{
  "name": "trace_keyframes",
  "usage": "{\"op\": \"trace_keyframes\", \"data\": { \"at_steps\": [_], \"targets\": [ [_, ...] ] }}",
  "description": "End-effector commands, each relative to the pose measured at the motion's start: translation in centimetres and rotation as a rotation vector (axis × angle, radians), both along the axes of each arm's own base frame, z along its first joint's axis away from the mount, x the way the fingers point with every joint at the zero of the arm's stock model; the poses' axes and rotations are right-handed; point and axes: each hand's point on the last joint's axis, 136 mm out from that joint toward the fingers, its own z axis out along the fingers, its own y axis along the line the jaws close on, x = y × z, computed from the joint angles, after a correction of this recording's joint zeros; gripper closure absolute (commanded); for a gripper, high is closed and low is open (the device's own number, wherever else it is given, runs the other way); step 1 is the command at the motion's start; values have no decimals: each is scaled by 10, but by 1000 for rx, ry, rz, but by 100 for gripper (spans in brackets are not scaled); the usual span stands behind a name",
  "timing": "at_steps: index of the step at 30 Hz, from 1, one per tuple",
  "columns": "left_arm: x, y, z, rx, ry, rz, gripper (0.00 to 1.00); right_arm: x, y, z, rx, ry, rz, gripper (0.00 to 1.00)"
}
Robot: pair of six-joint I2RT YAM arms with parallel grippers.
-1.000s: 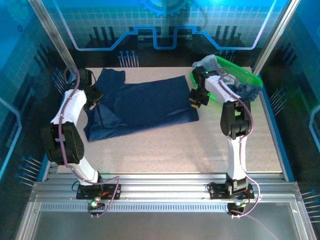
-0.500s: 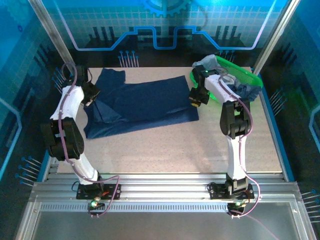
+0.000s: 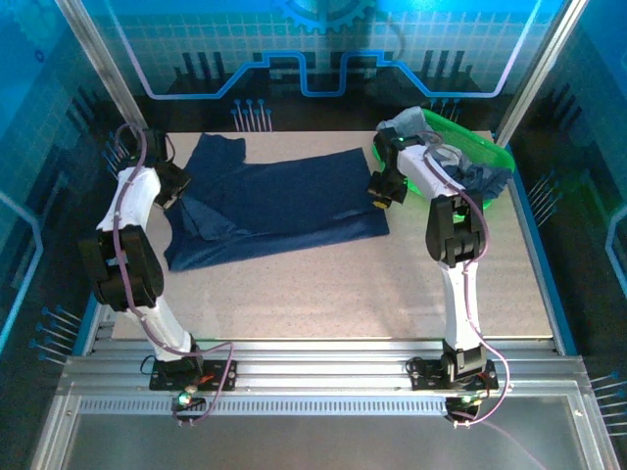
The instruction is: Fold and stack the t-shirts
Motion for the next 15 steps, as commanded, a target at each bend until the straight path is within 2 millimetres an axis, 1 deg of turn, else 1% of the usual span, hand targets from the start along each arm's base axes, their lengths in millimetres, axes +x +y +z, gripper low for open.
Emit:
{"op": "trace_keyframes", "data": {
  "at_steps": [1,8,12,15],
  "targets": [
    [3,9,5,20,-14,19,100,0,-12,-10,-42,36,-28,100],
    [5,12,0,29,-4,24,100,3,-13,-18,-55,47,-32,100],
    [8,16,6,45,-20,27,100,5,-15,-17,-65,42,-39,100],
    [3,24,10,79,-7,60,100,6,-16,-17,-73,39,-44,100]
  ]
}}
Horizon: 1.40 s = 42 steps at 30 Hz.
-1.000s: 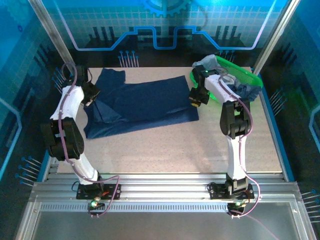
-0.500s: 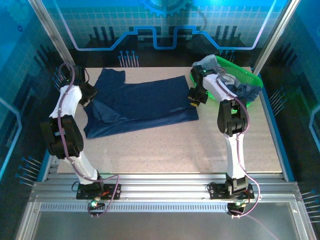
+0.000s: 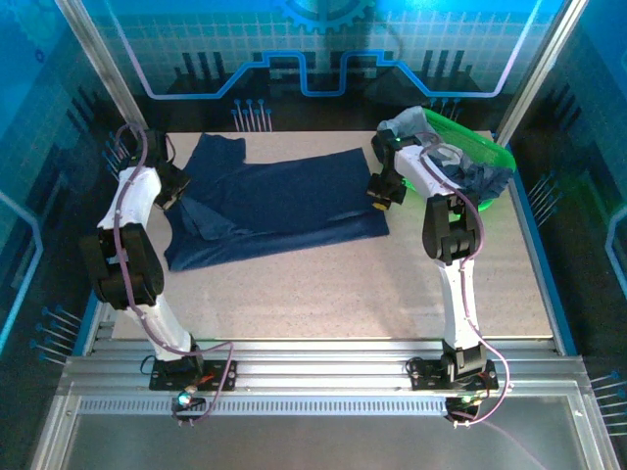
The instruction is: Fold and stack the t-shirts
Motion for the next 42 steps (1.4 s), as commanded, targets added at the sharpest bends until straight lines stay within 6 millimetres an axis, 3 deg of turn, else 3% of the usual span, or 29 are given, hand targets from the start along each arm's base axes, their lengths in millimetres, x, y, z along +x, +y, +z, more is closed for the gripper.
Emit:
{"op": "trace_keyframes", "data": {
  "at_steps": [1,7,17,19,22,23,25,27,29,32,36,42],
  "targets": [
    [0,21,16,67,-16,60,100,5,-14,-6,-46,9,-43,100],
    [-8,28,14,91,5,92,100,5,-13,-7,-46,10,-44,100],
    [7,26,0,55,19,70,100,10,-7,-9,-27,2,-31,100],
    [11,22,-9,17,48,49,100,11,-5,-4,-18,-14,-21,87],
    [7,11,-8,-35,74,35,60,11,-6,18,-18,-72,-4,62],
    [0,7,-3,-39,75,35,52,7,-7,32,-12,-102,-2,56],
    [-21,-7,1,-81,78,45,48,-4,-9,45,11,-140,-3,48],
    [-53,-26,-9,-153,121,72,50,-21,-8,47,34,-142,-2,46],
    [-90,-49,-30,-242,179,110,54,-41,-6,41,67,-120,-2,46],
    [-120,-76,-61,-378,199,159,63,-57,3,27,96,-98,31,53],
    [-106,-85,-82,-448,185,180,71,-58,8,4,96,-54,54,63],
    [-77,-68,-100,-381,185,201,80,-42,19,-17,66,-30,102,72]
  ]
}}
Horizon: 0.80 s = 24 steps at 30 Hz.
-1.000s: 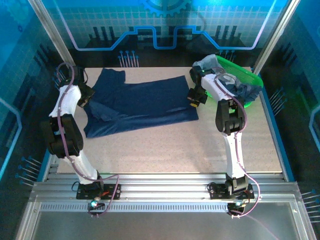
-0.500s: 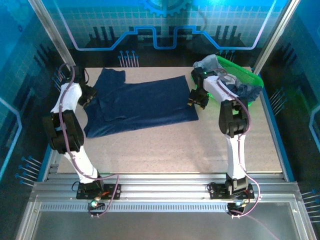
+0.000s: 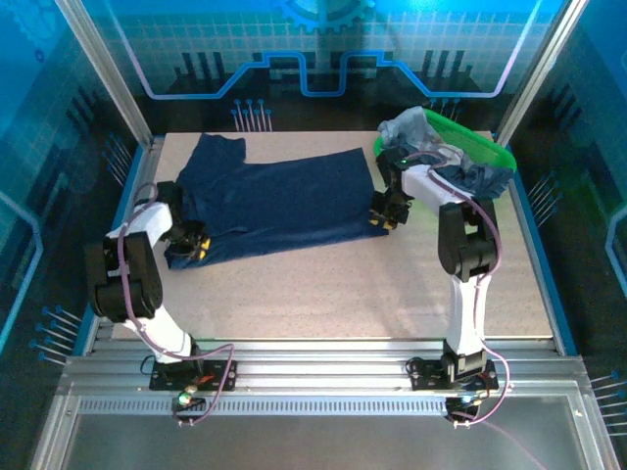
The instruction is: Fold and stack the t-shirts
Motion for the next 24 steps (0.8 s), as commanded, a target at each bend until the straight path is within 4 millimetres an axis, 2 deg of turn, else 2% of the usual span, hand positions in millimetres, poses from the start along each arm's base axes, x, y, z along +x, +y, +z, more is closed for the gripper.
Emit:
{"op": "trace_keyframes", "data": {
  "at_steps": [1,4,6,9,13,21,24],
  "targets": [
    [30,8,3,35,-60,17,80,10,14,-10,-11,7,47,72],
    [24,12,-13,66,6,8,82,1,14,-25,-38,71,40,73],
    [12,13,-23,81,63,8,84,-12,9,-32,-71,128,24,74],
    [-9,12,-33,105,127,-4,84,-37,-4,-32,-119,197,-1,73],
    [-37,1,-32,132,167,-40,84,-78,-16,-29,-134,264,-46,71],
    [-96,-14,-26,144,237,-56,83,-151,-29,-18,-144,357,-134,67],
    [-110,-19,-28,133,252,-74,82,-178,-34,-16,-141,390,-178,67]
  ]
}}
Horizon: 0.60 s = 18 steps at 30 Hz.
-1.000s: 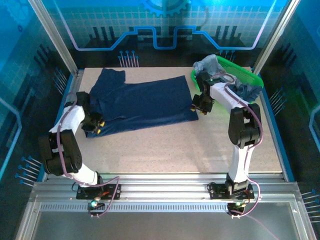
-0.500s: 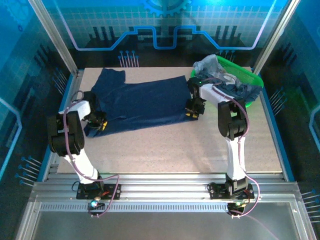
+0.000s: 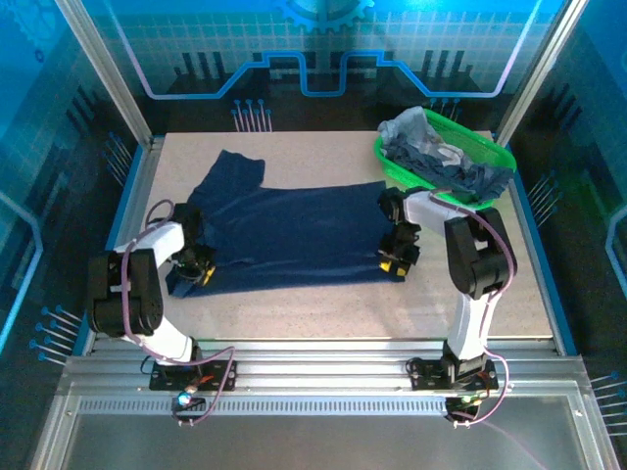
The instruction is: Fold and stack the t-shirts
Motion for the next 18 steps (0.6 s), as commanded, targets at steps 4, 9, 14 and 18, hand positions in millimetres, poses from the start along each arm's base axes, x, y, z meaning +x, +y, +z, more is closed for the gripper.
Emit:
{"op": "trace_keyframes", "data": {
  "at_steps": [4,9,14,18],
  "targets": [
    [-21,-5,8,9,30,-41,76,-38,-3,11,-12,-13,-88,60],
    [7,-18,55,20,-126,-119,66,-1,7,38,-9,-169,23,56],
    [16,-26,56,-26,-159,-124,59,27,33,67,68,-293,131,48],
    [17,-23,44,-40,-85,-144,58,38,60,78,165,-335,212,44]
  ]
}}
